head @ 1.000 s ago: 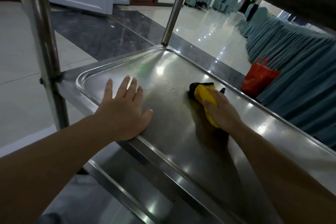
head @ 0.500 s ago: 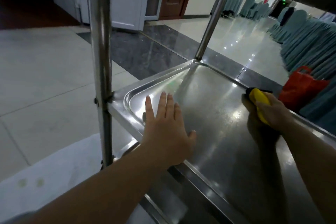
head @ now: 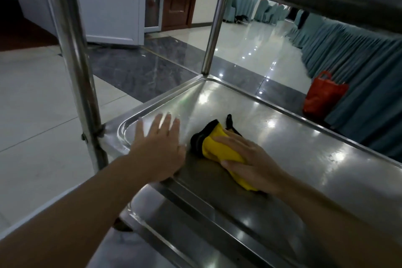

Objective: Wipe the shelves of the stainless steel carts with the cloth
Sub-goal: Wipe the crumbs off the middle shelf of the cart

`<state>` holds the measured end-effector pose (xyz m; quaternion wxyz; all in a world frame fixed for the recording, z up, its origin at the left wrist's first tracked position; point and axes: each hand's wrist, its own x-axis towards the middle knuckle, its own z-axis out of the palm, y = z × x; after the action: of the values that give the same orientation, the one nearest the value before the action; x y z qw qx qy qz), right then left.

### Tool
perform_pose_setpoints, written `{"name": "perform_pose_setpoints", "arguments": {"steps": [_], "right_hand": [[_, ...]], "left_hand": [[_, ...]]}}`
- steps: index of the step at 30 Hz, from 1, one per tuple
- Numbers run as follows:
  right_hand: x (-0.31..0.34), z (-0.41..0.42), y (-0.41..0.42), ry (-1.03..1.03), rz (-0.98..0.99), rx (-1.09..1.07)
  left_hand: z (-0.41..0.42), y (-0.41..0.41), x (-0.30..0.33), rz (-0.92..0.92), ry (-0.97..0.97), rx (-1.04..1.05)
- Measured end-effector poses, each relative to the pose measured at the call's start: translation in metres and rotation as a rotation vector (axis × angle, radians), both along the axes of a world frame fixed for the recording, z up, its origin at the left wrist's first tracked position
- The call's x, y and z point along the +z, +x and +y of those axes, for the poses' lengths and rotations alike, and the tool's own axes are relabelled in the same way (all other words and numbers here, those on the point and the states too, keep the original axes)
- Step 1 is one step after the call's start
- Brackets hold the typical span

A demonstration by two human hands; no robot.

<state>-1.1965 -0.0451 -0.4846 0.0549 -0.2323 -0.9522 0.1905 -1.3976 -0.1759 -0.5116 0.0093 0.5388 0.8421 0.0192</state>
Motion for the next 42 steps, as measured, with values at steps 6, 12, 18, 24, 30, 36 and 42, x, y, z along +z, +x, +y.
{"name": "perform_pose_setpoints", "arguments": {"steps": [6,12,18,24,30,36,42], "right_hand": [[-0.005,0.010,-0.005,-0.021,0.032,0.033],[-0.007,0.076,-0.059,-0.094,0.091,-0.099],[-0.019,0.162,-0.106,-0.118,0.207,-0.310],[-0.021,0.220,-0.070,-0.095,0.194,-0.508],[-0.017,0.214,0.022,-0.020,0.167,-0.772],[-0.017,0.186,0.081,0.010,0.121,-1.080],[-0.011,0.175,0.043,0.146,-0.024,-1.027]], "left_hand": [[-0.011,-0.014,-0.001,-0.021,-0.063,0.100],[-0.015,-0.016,0.000,-0.018,-0.099,0.073],[-0.014,-0.018,-0.006,-0.031,-0.082,0.070],[-0.014,-0.014,-0.003,-0.070,-0.067,0.059],[-0.006,-0.007,0.000,-0.085,-0.014,0.064],[-0.005,-0.004,0.000,-0.068,-0.008,0.065],[-0.003,-0.004,0.002,-0.073,-0.018,0.092]]}}
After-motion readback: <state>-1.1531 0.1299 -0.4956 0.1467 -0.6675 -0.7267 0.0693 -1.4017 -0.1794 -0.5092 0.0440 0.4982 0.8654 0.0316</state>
